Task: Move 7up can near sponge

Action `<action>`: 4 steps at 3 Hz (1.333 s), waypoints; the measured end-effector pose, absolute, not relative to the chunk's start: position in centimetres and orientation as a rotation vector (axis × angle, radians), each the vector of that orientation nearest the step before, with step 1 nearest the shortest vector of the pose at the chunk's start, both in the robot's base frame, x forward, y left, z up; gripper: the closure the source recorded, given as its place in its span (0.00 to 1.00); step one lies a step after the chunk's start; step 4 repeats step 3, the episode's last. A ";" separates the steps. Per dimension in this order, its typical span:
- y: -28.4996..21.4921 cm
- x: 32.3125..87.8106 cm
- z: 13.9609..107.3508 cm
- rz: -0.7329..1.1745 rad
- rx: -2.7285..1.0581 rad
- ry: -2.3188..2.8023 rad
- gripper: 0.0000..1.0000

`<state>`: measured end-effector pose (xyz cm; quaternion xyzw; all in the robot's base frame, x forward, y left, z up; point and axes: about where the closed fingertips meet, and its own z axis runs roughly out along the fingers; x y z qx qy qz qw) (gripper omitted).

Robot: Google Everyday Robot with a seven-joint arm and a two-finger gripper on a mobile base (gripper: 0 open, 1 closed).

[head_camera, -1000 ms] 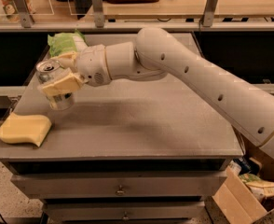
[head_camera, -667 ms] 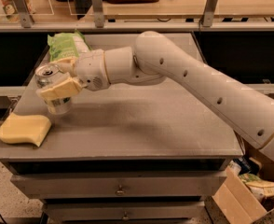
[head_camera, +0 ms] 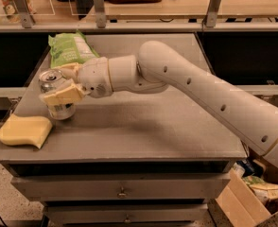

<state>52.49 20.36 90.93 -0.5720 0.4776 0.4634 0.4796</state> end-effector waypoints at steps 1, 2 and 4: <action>20.1 52.6 90.4 1.131 -1.389 1.168 0.14; 19.6 52.7 89.7 1.122 -1.405 1.175 0.00; 19.6 52.7 89.7 1.122 -1.406 1.176 0.00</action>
Offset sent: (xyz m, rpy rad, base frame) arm 0.0060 -0.0131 -0.0162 0.0086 0.0015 -0.0143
